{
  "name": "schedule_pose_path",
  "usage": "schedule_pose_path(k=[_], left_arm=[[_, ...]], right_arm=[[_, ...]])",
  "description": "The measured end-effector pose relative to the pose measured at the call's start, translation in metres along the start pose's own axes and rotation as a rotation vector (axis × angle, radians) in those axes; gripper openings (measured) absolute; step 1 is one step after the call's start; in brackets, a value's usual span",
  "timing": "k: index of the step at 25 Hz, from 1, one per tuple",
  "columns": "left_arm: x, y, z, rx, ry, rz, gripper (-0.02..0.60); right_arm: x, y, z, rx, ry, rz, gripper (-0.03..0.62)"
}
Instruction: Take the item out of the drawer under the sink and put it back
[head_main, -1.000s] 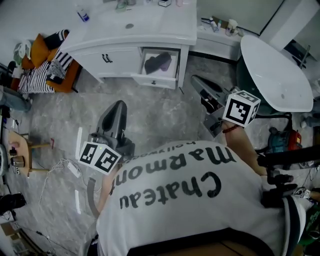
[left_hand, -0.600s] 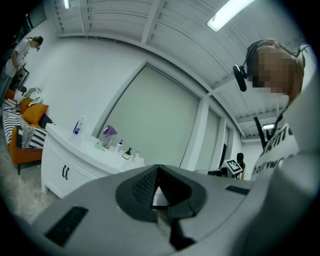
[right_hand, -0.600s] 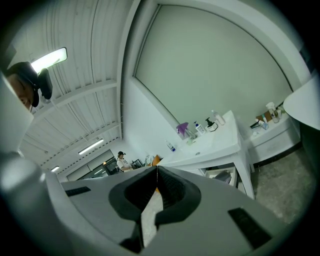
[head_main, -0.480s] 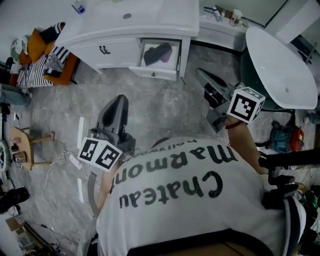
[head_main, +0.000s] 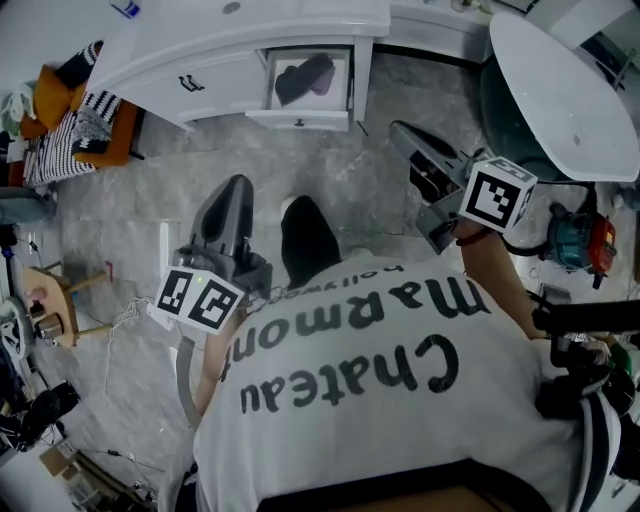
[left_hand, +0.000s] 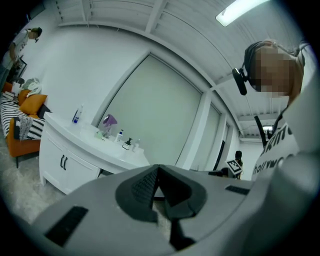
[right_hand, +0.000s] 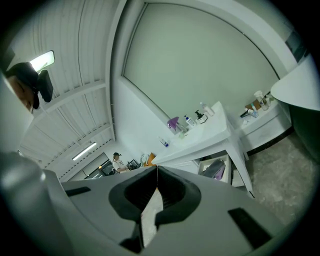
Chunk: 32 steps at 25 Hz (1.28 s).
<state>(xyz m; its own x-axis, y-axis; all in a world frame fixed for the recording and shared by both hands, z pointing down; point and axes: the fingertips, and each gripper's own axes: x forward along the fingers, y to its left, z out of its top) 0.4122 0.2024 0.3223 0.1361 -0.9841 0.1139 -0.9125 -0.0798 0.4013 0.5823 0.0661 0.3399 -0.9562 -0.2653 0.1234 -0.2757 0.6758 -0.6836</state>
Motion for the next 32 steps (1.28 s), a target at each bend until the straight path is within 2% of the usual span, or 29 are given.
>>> schedule_pose_path(k=[8,17,21,25,32], left_arm=[[0.059,0.041,0.023,0.042,0.075,-0.122,0.009],[0.121,0.113,0.054,0.069,0.181,-0.257,0.009],[0.143,0.145,0.056,0.054,0.242,-0.304,0.009],[0.159,0.162,0.051,0.037,0.312,-0.397,0.009],[0.187,0.18,0.041,-0.001,0.359,-0.491,0.009]], right_arm=[[0.037,-0.022,0.009,0.048,-0.061,-0.079,0.012],[0.121,-0.038,0.029,0.098,-0.142,-0.151,0.011],[0.153,-0.048,0.029,0.12,-0.165,-0.194,0.011],[0.176,-0.057,0.017,0.163,-0.176,-0.249,0.011],[0.195,-0.065,0.0,0.21,-0.18,-0.321,0.012]])
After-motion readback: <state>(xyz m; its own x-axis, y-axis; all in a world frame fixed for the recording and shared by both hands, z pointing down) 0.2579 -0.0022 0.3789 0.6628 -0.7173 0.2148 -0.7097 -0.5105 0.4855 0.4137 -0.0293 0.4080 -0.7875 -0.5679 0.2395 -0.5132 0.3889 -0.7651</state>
